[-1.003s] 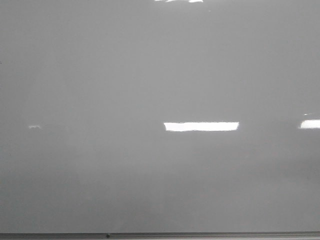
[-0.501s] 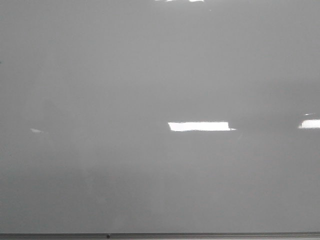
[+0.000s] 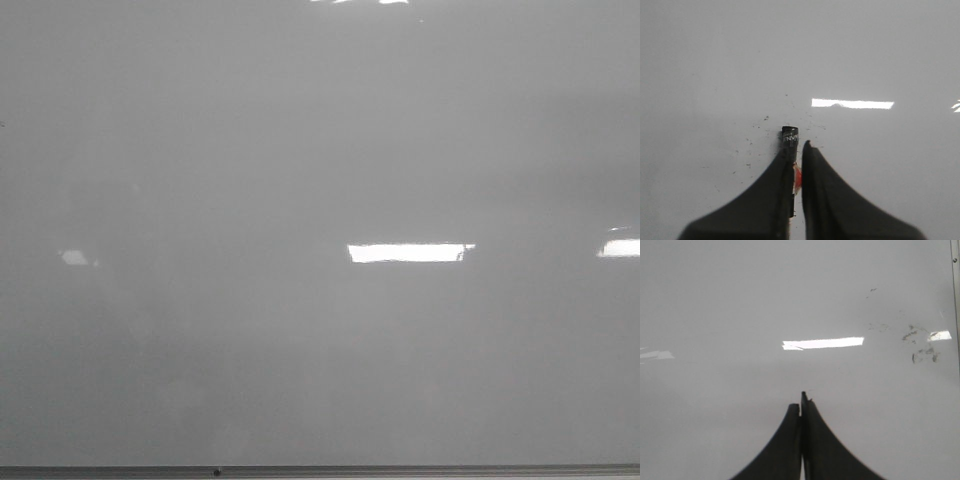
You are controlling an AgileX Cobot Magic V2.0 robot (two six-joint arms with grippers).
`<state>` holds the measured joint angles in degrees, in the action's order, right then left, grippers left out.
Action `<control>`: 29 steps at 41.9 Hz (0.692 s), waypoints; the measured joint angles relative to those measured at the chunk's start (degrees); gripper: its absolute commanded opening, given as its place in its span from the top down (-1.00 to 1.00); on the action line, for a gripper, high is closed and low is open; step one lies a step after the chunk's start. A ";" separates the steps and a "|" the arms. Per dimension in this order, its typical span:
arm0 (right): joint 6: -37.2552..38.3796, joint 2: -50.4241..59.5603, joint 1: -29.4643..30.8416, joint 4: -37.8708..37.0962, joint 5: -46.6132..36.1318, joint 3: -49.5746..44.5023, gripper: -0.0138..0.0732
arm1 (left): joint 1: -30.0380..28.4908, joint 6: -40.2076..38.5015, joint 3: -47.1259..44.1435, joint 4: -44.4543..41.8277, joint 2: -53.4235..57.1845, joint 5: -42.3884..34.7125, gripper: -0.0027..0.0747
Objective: Write number 9 on whiteboard
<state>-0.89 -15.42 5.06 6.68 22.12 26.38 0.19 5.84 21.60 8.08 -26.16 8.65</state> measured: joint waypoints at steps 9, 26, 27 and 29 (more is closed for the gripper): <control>0.00 0.00 0.00 0.00 -0.20 0.00 -0.24 | 0.00 0.00 0.07 0.00 0.00 0.00 -0.73; 0.00 0.00 0.00 0.00 -0.34 0.00 -0.72 | 0.00 1.41 4.18 0.22 -15.78 4.86 -0.72; 0.00 0.00 0.00 0.00 -0.34 0.00 -0.72 | 0.00 1.53 4.91 0.22 -18.06 5.35 -0.72; 0.00 0.00 0.00 0.00 -0.34 0.00 -0.72 | 0.00 1.52 6.80 0.22 -22.50 6.55 -0.72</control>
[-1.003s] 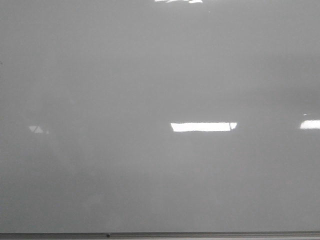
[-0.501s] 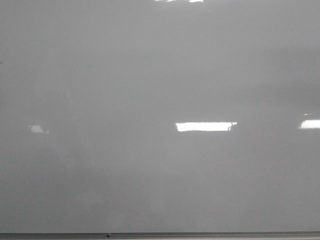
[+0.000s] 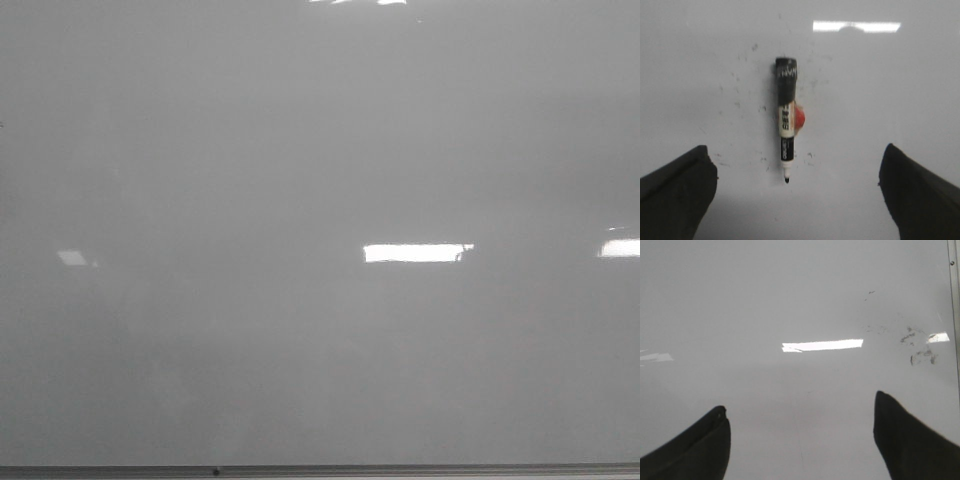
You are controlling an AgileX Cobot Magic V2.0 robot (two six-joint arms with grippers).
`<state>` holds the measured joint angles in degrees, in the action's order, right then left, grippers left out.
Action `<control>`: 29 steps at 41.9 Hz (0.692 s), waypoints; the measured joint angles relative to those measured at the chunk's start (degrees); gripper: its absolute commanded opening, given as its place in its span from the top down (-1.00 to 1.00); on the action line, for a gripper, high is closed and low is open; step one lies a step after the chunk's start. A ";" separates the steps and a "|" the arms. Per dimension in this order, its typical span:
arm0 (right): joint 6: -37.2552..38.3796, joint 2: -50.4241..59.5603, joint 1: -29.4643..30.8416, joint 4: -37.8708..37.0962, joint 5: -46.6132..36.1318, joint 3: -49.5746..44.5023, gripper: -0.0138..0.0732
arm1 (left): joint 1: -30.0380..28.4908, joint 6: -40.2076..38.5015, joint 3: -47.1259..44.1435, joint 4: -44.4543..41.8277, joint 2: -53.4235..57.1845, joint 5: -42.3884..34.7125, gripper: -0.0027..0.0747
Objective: Write number 9 on whiteboard
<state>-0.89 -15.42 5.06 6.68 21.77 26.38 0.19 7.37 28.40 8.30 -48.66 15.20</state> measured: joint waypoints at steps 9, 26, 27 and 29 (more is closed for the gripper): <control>0.00 0.00 0.00 0.00 0.00 0.00 -0.72 | -0.27 0.00 6.44 -0.66 -17.71 0.31 -0.72; 0.00 0.00 0.00 0.00 0.00 0.00 -0.72 | -3.15 0.00 8.64 -1.11 -33.47 -7.86 -0.72; 0.00 0.00 0.00 0.00 0.00 0.00 -0.72 | -2.73 0.00 8.64 -1.13 -33.89 -8.18 -0.72; 0.00 0.00 0.00 0.00 0.00 0.00 -0.72 | -1.98 0.00 8.64 -1.23 -34.64 -8.73 -0.72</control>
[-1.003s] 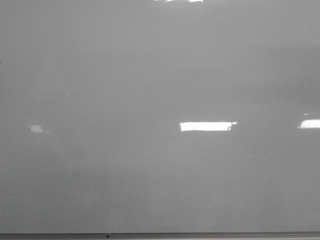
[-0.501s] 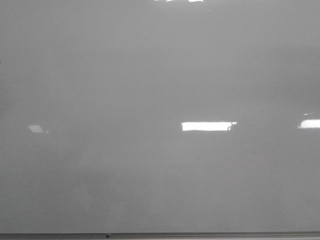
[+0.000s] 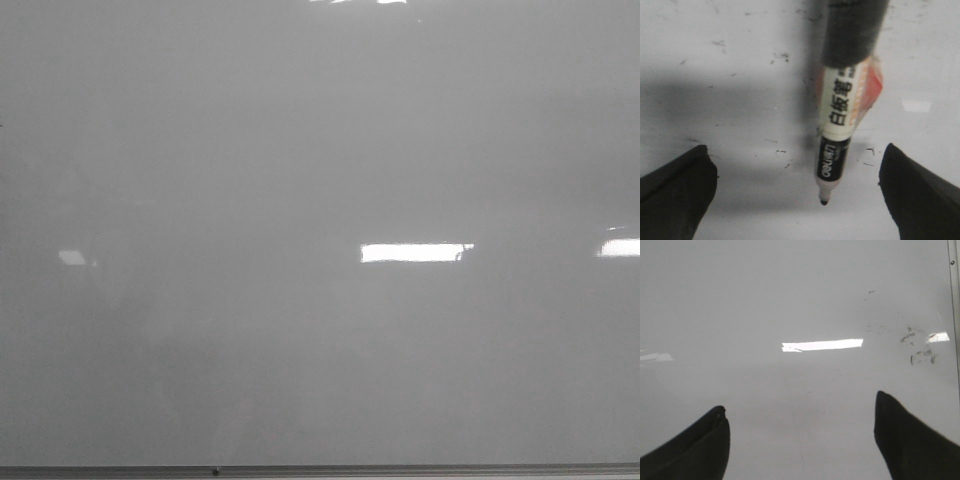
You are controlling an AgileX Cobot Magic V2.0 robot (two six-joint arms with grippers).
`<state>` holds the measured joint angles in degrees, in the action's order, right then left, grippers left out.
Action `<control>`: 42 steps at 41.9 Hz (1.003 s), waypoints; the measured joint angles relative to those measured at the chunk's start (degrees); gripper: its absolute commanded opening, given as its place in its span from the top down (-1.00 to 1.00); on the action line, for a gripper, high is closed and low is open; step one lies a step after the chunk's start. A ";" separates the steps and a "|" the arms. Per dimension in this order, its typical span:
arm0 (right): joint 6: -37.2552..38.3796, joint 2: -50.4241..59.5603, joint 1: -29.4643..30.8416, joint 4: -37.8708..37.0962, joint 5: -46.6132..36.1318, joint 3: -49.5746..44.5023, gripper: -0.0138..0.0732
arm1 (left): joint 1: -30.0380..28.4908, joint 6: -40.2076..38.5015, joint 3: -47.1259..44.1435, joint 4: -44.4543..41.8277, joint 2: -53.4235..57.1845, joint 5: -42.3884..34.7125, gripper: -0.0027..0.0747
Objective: Write number 9 on whiteboard
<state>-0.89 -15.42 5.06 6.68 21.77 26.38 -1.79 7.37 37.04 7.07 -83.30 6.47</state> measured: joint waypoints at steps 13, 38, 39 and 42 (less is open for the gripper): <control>0.00 0.00 0.00 0.00 0.00 0.00 -0.72 | 2.10 0.00 0.03 0.00 -1.52 -4.42 0.00; 0.00 -0.63 0.00 0.00 1.50 1.14 -0.72 | 2.10 0.00 1.36 2.36 3.25 5.75 0.95; 0.00 -0.99 0.00 0.00 2.16 1.81 -0.72 | 2.10 0.00 2.03 2.80 4.27 7.91 0.95; 0.00 -2.75 0.00 0.00 4.49 3.49 -0.72 | 2.57 0.45 4.87 3.28 6.06 15.59 0.96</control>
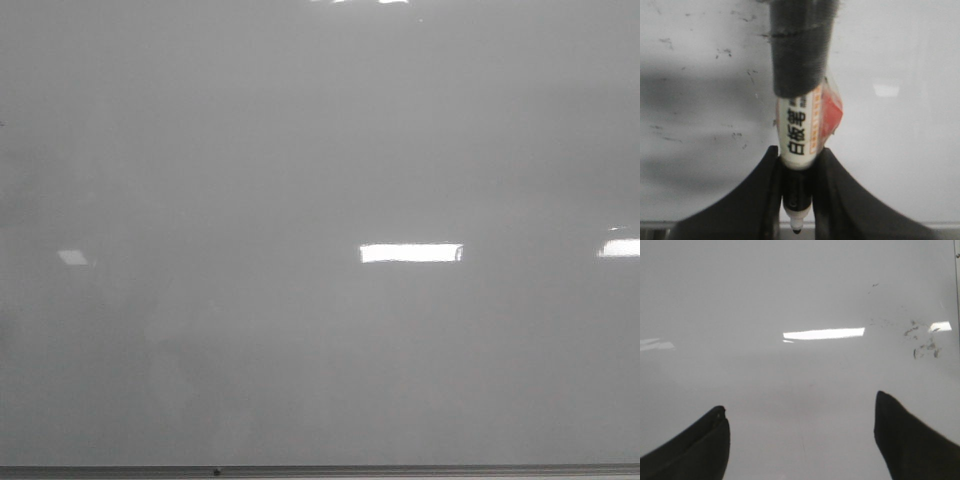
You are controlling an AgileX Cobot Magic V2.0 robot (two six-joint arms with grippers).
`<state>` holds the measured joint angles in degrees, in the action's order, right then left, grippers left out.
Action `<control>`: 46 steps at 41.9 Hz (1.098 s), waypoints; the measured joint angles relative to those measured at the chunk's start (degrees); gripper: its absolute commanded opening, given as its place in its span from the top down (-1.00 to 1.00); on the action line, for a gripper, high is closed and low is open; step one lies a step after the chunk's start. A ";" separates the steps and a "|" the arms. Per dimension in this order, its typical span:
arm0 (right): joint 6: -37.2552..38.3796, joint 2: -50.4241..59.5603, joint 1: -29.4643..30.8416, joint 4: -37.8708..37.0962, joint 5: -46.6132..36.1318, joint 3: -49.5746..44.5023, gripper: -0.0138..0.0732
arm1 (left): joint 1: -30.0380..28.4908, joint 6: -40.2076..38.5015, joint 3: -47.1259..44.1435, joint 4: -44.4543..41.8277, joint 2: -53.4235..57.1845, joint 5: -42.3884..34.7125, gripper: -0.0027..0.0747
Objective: Write number 9 on whiteboard
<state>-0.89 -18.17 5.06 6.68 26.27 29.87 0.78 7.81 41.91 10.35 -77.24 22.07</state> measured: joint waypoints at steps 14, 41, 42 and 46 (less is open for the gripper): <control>-9.75 -15.86 -5.13 4.78 14.15 11.61 -0.71 | 12.59 33.07 14.62 18.91 0.97 31.00 0.96; -39.86 -47.00 -30.18 32.75 44.34 41.04 -0.56 | 26.97 64.27 16.86 37.92 1.05 47.40 0.96; -40.00 -48.11 -30.93 32.75 44.49 41.85 -0.56 | 26.97 64.27 16.86 37.92 1.05 47.40 0.96; -40.26 -53.11 -34.24 32.76 44.75 45.49 -0.56 | 26.97 64.37 16.86 37.92 1.05 47.40 0.96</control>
<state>-41.15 -71.28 -29.18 39.44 71.01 75.37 27.75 72.18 58.77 48.27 -76.19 69.46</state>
